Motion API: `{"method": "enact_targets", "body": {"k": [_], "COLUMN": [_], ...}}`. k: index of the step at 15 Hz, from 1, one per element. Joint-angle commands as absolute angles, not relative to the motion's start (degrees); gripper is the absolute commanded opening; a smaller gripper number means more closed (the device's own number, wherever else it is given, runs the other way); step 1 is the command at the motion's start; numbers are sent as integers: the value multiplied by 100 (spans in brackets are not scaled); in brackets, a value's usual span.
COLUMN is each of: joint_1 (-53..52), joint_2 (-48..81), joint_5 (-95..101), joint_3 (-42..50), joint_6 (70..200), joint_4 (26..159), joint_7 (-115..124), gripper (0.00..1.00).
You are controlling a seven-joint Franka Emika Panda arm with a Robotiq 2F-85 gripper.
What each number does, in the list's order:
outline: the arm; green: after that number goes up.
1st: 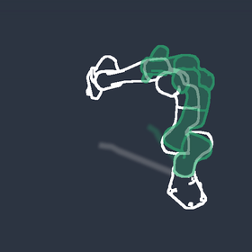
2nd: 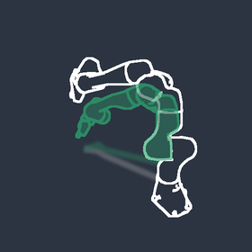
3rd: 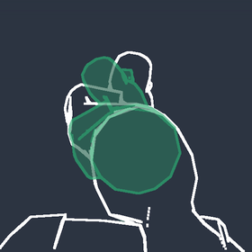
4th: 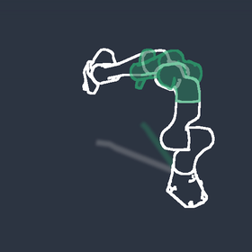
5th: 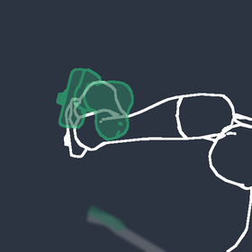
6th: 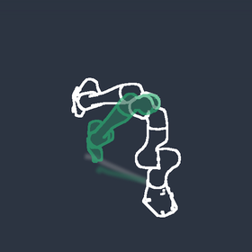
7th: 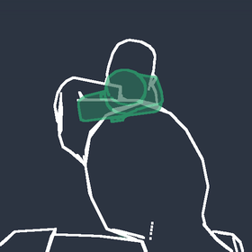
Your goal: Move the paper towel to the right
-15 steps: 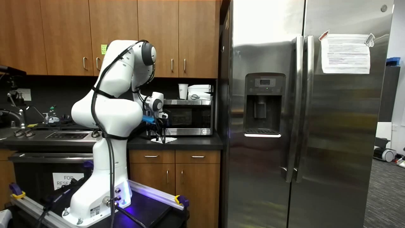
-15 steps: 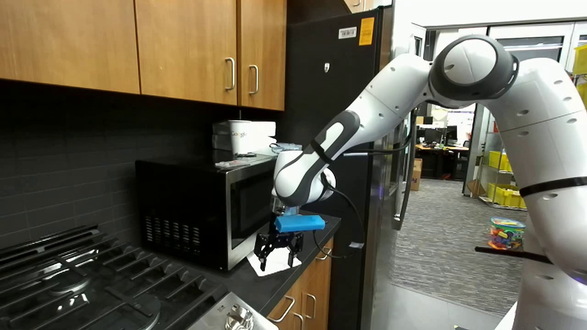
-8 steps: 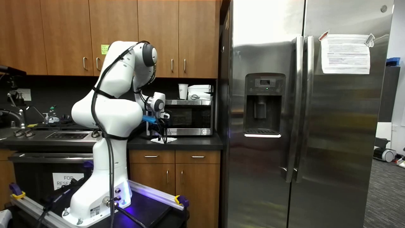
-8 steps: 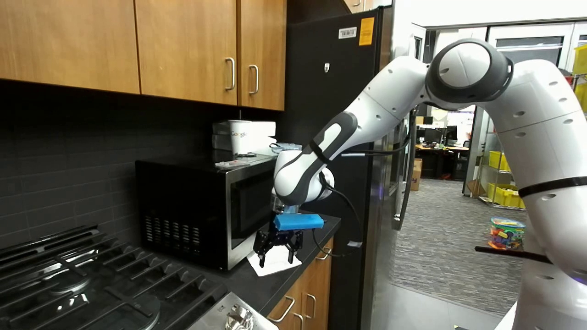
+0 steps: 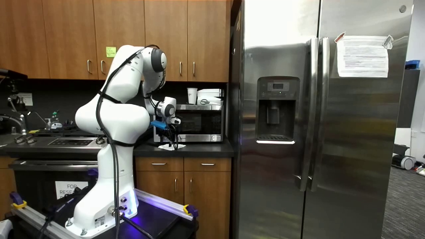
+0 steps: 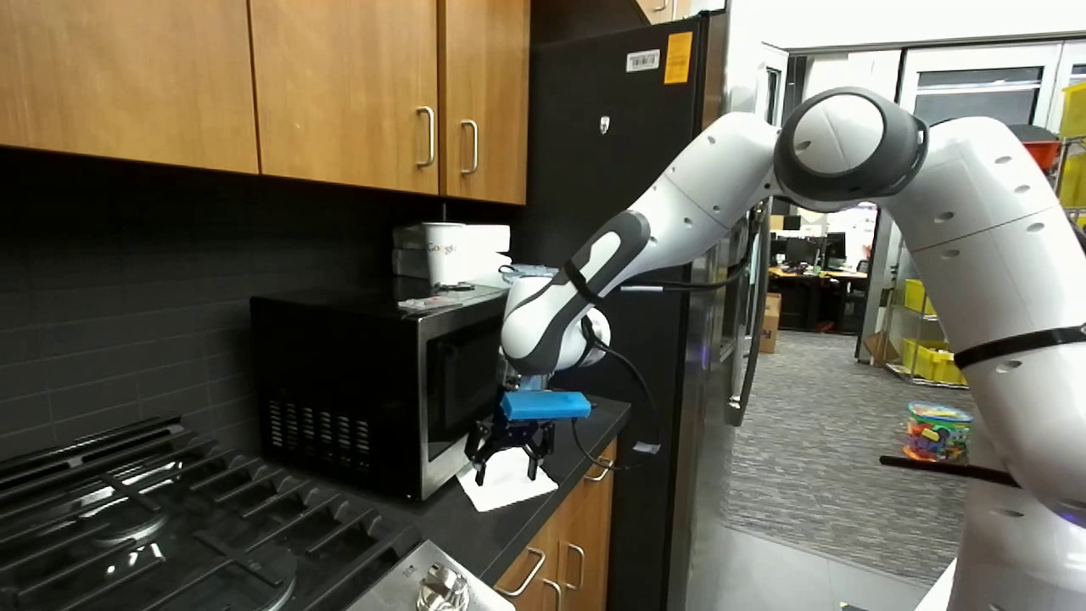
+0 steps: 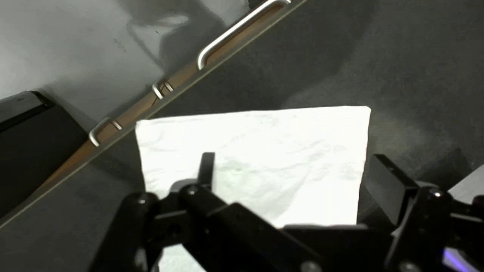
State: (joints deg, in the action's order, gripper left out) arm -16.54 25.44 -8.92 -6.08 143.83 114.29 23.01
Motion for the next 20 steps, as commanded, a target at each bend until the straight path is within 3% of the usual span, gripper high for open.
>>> {"method": "enact_targets", "body": {"k": [1,7,8,10,18,20], "joint_1": [-1612,-1591,-1589,-1589,-1578,-1576], "joint_2": [2721,2971,3014,3027,2978,2952], "joint_5": [-849,-908,-916,-908,-891,-863], "joint_3": [-597,-598,-601,-602,-569,-533], "joint_6": [14149,13942,13926,13850,13698,13673], "joint_4": [11174,10991,10951,10894,10843,10867], "joint_7": [2361,2365,2360,2356,2404,2437], "gripper": [100,100,75,70,6,0]}}
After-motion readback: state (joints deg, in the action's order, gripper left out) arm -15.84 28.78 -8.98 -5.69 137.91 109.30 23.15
